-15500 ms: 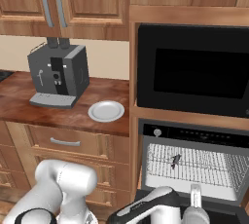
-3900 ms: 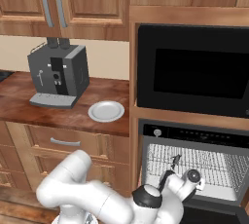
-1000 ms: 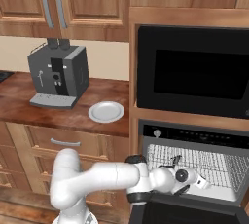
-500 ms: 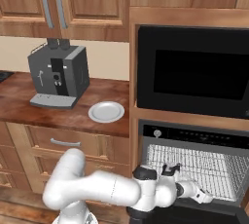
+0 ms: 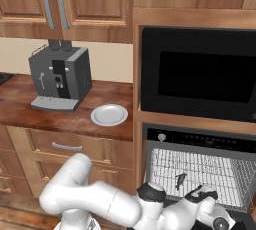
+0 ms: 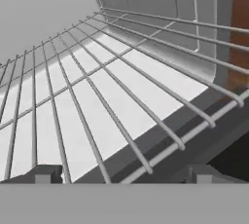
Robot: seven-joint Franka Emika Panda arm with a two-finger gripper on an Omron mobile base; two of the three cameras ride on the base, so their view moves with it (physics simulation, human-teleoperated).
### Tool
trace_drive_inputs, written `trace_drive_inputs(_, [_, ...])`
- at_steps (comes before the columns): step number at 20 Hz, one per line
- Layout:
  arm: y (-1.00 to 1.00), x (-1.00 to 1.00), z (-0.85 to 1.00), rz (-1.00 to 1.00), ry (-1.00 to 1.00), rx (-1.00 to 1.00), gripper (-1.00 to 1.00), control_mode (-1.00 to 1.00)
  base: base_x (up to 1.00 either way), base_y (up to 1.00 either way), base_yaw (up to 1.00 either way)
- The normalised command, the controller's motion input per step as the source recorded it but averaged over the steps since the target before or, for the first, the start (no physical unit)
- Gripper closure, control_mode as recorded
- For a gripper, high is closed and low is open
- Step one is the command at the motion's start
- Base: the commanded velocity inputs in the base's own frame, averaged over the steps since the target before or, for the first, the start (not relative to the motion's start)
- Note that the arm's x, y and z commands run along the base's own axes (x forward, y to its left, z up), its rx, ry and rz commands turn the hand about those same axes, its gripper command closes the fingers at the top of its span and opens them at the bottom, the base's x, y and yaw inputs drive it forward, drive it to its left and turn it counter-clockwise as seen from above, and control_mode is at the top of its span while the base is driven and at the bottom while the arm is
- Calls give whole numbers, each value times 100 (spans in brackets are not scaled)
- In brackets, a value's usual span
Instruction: Take the fish from the oven and place it on the plate on the counter.
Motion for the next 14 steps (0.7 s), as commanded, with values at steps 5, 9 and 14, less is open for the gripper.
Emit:
trace_drive_inputs(5, [-24, -74, -60, 19, 8, 14, -100, -100, 0, 0, 0])
trace_drive_inputs(9, [-23, -26, 31, 18, 3, 10, -100, -100, 0, 0, 0])
trace_drive_inputs(14, [-2, -18, 35, 24, 2, 8, -100, -100, 0, 0, 0])
